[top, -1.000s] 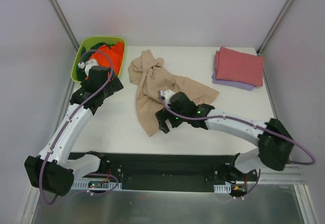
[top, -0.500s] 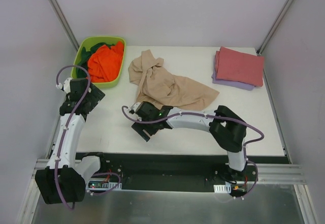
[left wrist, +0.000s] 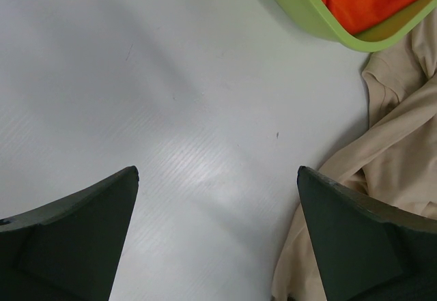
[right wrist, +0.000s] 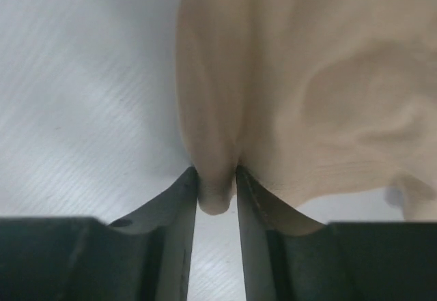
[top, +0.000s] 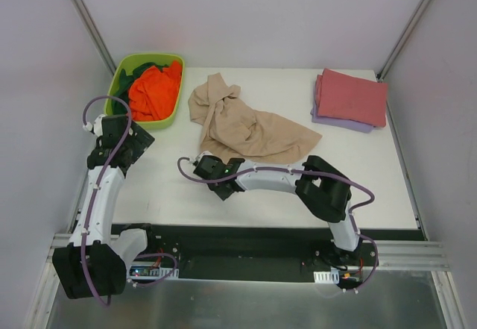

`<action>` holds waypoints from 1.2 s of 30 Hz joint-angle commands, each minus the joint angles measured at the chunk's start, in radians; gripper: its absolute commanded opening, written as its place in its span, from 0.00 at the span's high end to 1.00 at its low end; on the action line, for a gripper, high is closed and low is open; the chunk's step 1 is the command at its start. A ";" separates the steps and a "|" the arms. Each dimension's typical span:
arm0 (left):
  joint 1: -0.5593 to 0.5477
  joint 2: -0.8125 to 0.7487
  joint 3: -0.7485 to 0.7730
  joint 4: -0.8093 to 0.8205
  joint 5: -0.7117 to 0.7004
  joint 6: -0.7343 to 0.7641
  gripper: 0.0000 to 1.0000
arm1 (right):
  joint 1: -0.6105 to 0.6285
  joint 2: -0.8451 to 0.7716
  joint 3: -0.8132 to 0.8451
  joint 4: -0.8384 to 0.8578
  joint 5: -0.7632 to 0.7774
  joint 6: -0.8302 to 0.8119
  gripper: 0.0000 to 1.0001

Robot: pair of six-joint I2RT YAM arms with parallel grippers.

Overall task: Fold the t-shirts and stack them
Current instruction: Flatten out the tshirt

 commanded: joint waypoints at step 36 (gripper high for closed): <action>-0.305 1.052 0.949 -0.061 0.238 0.164 0.01 | -0.802 -0.862 -0.656 -0.139 0.312 0.163 1.00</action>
